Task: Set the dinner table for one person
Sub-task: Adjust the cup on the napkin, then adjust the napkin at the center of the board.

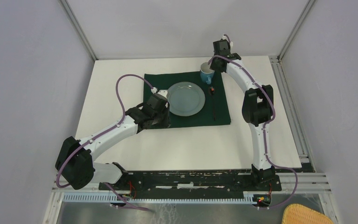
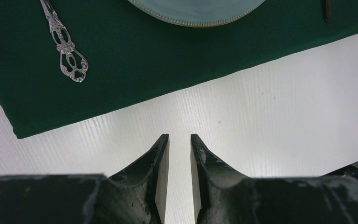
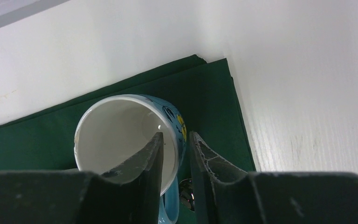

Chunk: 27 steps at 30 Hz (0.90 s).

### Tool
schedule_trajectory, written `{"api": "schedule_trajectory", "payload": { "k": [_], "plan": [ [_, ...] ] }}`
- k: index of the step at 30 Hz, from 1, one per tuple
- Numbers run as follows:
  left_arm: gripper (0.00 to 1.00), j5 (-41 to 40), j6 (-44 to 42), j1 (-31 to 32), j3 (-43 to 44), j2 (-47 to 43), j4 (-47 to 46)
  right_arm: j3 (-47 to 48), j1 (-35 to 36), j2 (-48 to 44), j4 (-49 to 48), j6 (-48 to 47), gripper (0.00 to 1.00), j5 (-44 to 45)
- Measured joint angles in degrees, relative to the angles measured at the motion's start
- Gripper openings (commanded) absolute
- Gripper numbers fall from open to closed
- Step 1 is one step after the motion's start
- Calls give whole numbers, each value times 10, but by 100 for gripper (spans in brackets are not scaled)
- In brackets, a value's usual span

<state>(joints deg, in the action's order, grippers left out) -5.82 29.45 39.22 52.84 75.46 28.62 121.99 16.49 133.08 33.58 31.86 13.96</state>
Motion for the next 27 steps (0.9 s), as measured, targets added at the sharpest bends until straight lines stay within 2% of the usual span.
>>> {"api": "schedule_trajectory", "payload": {
  "k": [2,3,12,15,17,21,27],
  "plan": [
    [30,0,0,0,0,0,0,0,0,0,-4,0,46,0],
    [30,0,0,0,0,0,0,0,0,-1,-6,-1,48,0],
    [30,-3,0,0,0,0,0,-28,0,-28,-19,-6,46,4],
    [30,-5,0,0,0,0,0,-50,0,-55,-19,-9,37,9],
    [31,-12,0,0,0,-2,0,-74,0,-79,-27,-12,27,14],
    [31,-36,0,-6,3,-16,3,-177,0,-170,-42,-12,2,30],
    [31,-61,0,-38,30,-39,0,-326,0,-288,-57,-4,0,29]
  ]
}}
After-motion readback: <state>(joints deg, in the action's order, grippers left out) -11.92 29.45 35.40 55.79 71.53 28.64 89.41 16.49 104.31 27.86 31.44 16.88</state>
